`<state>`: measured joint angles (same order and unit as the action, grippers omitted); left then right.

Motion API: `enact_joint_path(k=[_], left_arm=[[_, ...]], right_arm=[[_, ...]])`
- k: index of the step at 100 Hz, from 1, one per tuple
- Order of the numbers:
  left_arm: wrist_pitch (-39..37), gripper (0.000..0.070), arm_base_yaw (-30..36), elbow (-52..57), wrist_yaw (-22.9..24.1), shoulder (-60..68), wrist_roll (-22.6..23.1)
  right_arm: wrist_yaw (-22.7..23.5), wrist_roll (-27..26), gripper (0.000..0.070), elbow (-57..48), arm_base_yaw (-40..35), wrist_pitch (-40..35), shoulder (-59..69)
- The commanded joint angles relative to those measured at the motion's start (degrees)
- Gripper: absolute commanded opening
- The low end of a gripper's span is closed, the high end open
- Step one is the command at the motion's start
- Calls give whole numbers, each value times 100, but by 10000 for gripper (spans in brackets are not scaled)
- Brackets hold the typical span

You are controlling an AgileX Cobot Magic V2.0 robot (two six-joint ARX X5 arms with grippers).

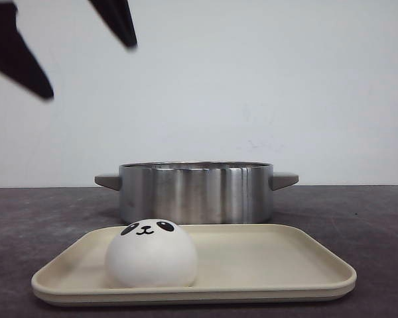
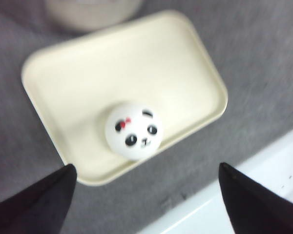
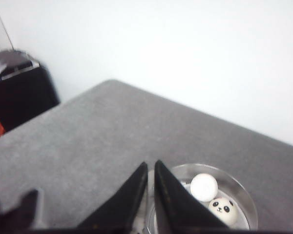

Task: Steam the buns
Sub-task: 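Lower the left gripper onto the last panda bun on the tray and grasp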

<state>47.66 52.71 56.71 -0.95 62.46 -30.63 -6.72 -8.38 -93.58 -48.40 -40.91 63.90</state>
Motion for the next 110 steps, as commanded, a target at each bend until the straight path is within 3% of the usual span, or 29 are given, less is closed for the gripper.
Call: enact_joint_path(k=[1, 9, 13, 68, 101, 106, 110], left_arm=[[-111, 595, 72, 72, -197, 306, -90], [-275, 686, 72, 72, -426, 699, -61], [-385, 698, 74, 72, -544, 901, -20], [-892, 678, 72, 72, -632, 2791, -31], [-1134, 670, 72, 72, -177, 2844, -26], [-1121, 653, 72, 72, -164, 2844, -7], [-1119, 596, 72, 72, -153, 2844, -4]], right_arm=[[-90, -44, 17, -103, -61, 15, 4], [-111, -70, 16, -103, -59, -2, -94], [-111, -85, 17, -103, -59, -2, -127], [-125, -188, 17, -103, -59, -33, -155], [-125, -188, 16, -103, -59, -223, -149], [-125, -188, 17, -103, -59, -249, -149], [-127, -188, 17, -103, -59, -273, -149]])
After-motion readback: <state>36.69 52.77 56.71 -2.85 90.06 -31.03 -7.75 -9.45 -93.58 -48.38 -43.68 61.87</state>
